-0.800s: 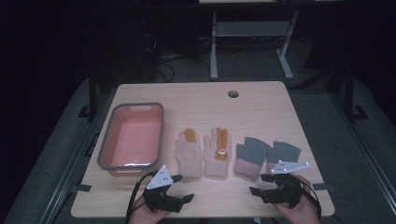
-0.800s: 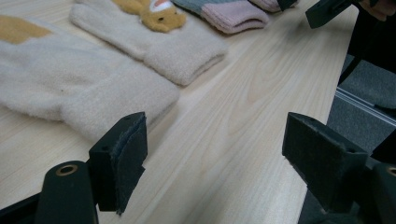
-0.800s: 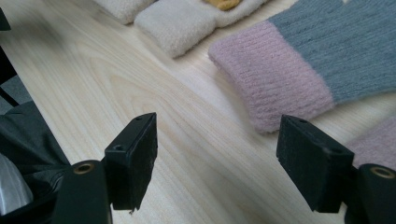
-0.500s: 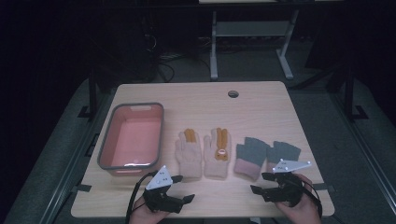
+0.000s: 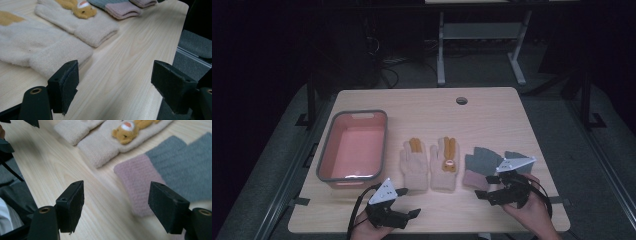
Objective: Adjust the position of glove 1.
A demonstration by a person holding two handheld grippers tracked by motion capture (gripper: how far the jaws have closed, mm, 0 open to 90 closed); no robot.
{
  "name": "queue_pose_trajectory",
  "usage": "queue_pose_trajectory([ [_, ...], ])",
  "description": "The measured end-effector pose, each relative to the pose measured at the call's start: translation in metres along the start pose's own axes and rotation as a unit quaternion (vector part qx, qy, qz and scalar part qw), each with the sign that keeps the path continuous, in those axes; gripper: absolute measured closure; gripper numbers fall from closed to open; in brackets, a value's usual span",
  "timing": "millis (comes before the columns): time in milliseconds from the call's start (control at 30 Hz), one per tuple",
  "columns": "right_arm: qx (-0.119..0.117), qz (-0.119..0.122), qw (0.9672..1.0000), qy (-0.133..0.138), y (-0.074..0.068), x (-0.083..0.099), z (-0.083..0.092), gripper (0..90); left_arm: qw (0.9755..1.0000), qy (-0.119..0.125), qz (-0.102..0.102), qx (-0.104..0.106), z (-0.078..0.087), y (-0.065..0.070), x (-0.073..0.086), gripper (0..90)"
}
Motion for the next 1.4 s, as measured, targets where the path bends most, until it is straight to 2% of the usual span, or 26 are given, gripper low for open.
queue_pose_trajectory([
  [67,-0.002,0.006,1.0000,-0.004,0.000,-0.004,-0.001,28.8,1.0000,-0.001,-0.001,-0.002,0.000,0.000,0.000,22.4],
  [100,-0.006,0.018,0.9998,-0.005,0.000,-0.014,-0.002,28.8,1.0000,-0.001,-0.001,-0.002,0.000,0.000,0.000,22.4],
  [167,-0.008,0.019,0.9998,-0.005,0.000,-0.017,-0.002,28.8,1.0000,0.001,0.000,-0.001,0.001,0.000,0.000,22.4],
  [267,-0.018,0.030,0.9992,-0.017,0.000,-0.033,-0.005,28.8,1.0000,0.005,0.004,0.001,0.003,-0.001,0.000,22.4],
  [400,-0.021,0.045,0.9984,-0.027,-0.002,-0.044,-0.008,28.7,1.0000,0.005,-0.005,0.002,0.003,0.000,0.000,22.4],
  [433,-0.021,0.051,0.9980,-0.030,-0.002,-0.052,-0.010,28.7,1.0000,0.004,-0.003,0.002,0.003,0.000,0.000,22.4],
  [700,-0.028,0.071,0.9962,-0.043,0.001,-0.077,-0.018,28.8,0.9999,0.006,-0.009,0.003,0.002,0.002,-0.001,22.4],
  [867,-0.029,0.078,0.9954,-0.049,0.002,-0.087,-0.024,29.0,0.9999,0.004,-0.010,0.002,0.004,0.002,-0.001,22.4],
  [1100,-0.032,0.087,0.9932,-0.069,0.008,-0.104,-0.042,30.3,0.9999,0.004,-0.015,0.002,0.005,0.003,-0.001,22.4],
  [1167,-0.029,0.092,0.9920,-0.081,0.011,-0.107,-0.047,30.5,0.9999,0.008,-0.010,0.004,0.004,0.003,-0.001,22.4],
  [1300,-0.031,0.092,0.9900,-0.103,0.017,-0.113,-0.059,33.5,0.9999,0.007,-0.013,0.002,0.004,0.002,-0.002,22.4],
  [1400,-0.036,0.084,0.9889,-0.117,0.023,-0.114,-0.069,33.6,0.9999,0.010,-0.009,0.004,0.005,0.001,-0.002,22.4],
])
Point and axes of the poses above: each handheld gripper's, and its own axes: z roughly backward along the jaws, x roughly out of its underside, y roughly to its right, the point moved 1 cm from there along -z, roughly forward along the jaws, and after that the axes turned 14 degrees about z, right-handed, at the moved point
